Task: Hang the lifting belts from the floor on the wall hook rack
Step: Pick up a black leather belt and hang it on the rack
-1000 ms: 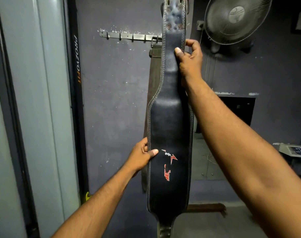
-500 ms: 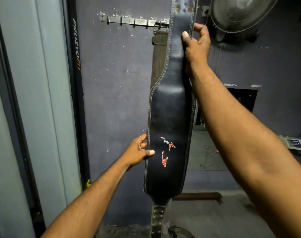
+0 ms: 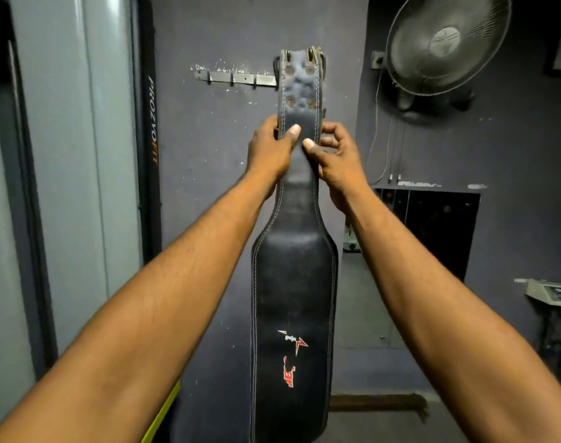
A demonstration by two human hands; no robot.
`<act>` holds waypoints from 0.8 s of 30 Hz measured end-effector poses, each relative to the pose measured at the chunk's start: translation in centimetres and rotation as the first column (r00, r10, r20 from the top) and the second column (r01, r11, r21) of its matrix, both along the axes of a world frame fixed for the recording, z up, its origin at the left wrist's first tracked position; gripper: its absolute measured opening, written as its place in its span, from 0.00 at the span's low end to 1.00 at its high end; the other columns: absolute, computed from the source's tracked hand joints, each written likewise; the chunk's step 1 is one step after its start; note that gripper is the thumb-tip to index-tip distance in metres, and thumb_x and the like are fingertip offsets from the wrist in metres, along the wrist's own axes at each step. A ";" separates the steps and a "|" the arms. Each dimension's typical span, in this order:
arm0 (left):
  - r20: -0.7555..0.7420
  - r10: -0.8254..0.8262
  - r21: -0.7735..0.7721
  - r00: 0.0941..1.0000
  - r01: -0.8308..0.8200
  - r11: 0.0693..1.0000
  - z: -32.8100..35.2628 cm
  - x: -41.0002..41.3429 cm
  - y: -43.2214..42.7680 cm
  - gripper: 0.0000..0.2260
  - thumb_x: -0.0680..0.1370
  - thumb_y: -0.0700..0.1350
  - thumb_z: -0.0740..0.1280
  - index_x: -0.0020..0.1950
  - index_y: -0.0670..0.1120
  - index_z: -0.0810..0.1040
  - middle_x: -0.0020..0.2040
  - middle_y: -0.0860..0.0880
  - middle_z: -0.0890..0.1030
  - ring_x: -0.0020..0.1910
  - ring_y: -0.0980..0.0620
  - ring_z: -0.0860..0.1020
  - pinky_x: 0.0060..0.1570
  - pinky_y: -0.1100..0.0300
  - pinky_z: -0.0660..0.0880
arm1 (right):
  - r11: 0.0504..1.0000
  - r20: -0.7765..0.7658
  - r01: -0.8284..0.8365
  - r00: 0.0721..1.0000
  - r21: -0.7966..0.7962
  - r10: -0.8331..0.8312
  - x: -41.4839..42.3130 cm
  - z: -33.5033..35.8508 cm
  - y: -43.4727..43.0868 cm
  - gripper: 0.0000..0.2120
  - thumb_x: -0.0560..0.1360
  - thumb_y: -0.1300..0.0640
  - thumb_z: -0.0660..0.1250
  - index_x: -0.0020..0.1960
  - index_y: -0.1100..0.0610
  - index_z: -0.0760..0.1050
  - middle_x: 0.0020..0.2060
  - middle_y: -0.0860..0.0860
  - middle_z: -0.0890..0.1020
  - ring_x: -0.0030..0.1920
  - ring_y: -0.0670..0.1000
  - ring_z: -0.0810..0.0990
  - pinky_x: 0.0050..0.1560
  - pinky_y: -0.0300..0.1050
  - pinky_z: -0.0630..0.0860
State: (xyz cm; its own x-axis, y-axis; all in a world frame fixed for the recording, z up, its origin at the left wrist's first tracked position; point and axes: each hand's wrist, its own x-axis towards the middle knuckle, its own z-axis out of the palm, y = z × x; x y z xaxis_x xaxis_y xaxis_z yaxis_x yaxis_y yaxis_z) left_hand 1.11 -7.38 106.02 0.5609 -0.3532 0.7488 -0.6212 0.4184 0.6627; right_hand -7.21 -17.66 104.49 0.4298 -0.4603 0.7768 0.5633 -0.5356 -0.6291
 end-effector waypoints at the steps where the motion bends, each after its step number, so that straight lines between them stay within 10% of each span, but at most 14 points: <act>1: 0.004 0.002 -0.030 1.000 -0.001 1.000 0.0 0.0 -0.2 0.12 0.75 0.50 0.66 0.57 0.52 0.79 0.53 0.50 0.84 0.53 0.50 0.82 0.58 0.46 0.79 | 0.999 -0.030 0.045 0.999 -0.012 -0.045 -0.4 -0.3 -0.1 0.15 0.75 0.54 0.72 0.60 0.49 0.74 0.62 0.59 0.75 0.60 0.59 0.80 0.55 0.56 0.83; 8: -0.066 -0.155 -0.150 0.986 0.143 0.978 -0.1 0.7 -1.1 0.13 0.70 0.55 0.69 0.53 0.53 0.81 0.51 0.49 0.85 0.54 0.46 0.83 0.57 0.41 0.79 | 0.984 -0.602 -0.176 0.789 -0.031 0.122 -3.6 -8.3 -1.1 0.21 0.76 0.55 0.72 0.68 0.54 0.73 0.60 0.54 0.83 0.61 0.53 0.83 0.65 0.56 0.77; 24: -0.211 -0.144 -0.225 0.967 0.095 0.970 -2.3 1.7 -3.0 0.10 0.75 0.45 0.69 0.55 0.46 0.82 0.51 0.46 0.85 0.53 0.45 0.83 0.58 0.42 0.79 | 0.994 -0.420 0.018 0.907 0.105 0.028 -3.9 -16.6 -1.4 0.23 0.72 0.56 0.77 0.65 0.53 0.76 0.57 0.51 0.85 0.57 0.51 0.85 0.62 0.56 0.80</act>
